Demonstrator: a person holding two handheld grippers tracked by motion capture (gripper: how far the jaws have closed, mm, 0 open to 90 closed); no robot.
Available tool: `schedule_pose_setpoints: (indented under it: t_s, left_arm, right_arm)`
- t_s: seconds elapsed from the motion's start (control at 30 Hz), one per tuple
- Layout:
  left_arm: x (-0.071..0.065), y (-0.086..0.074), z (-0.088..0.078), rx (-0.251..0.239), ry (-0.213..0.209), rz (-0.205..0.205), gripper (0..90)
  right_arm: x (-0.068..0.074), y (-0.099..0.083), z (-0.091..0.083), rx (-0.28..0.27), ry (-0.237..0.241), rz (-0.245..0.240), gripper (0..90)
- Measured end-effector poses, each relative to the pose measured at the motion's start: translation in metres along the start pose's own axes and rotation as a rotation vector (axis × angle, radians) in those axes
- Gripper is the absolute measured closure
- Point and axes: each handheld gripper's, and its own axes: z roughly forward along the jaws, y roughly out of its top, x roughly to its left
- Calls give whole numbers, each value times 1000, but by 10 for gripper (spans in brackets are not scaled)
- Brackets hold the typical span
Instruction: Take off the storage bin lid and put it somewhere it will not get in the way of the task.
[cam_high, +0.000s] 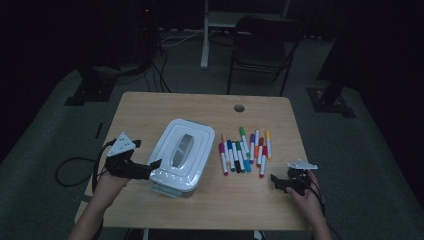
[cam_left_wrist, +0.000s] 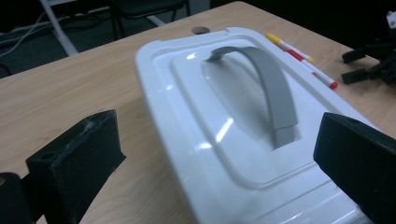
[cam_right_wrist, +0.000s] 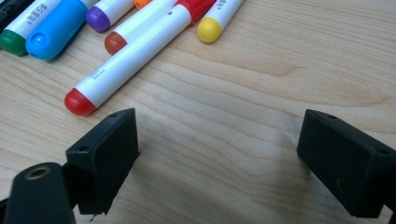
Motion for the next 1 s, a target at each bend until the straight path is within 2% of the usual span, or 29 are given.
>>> schedule_pose_setpoints:
  t_s: [0.03,0.17,0.23,0.27,0.3,0.47,0.53,0.6,0.63,0.67,0.73,0.77,0.9,1.0]
  left_arm:
    - [-2,2,3,0,-20,11,17]
    - [-13,9,14,28,-44,45,17]
    - [-17,12,20,37,-57,49,17]
    - [-18,12,23,37,-57,47,29]
    - [-20,13,26,41,-52,48,79]
    - [-27,16,39,74,-59,86,83]
    - [-29,16,42,72,-71,94,161]
    - [-31,16,46,78,-68,114,163]
    - [-32,15,48,76,-63,122,203]
    - [-32,15,49,80,-59,118,259]
    - [-33,14,53,89,-58,112,278]
    - [-34,14,54,87,-56,114,337]
    - [-36,13,60,108,-65,108,401]
    - [-38,12,63,117,-50,107,483]
  right_arm:
    - [0,0,0,0,0,0,122]
    - [0,0,0,0,0,1,121]
    - [0,0,0,0,-7,6,121]
    - [1,0,0,0,-9,9,121]
    - [1,1,1,0,-11,11,121]
    - [1,1,1,0,-10,11,121]
    - [1,1,1,-1,-8,9,122]
    - [1,1,1,-1,-7,9,122]
    - [1,1,1,-1,-8,8,122]
    - [1,1,1,-1,-7,9,122]
    - [1,1,1,-1,-7,9,122]
    - [1,1,1,-1,-7,9,122]
    - [1,1,1,-1,-7,9,122]
    - [1,1,1,-1,-7,9,122]
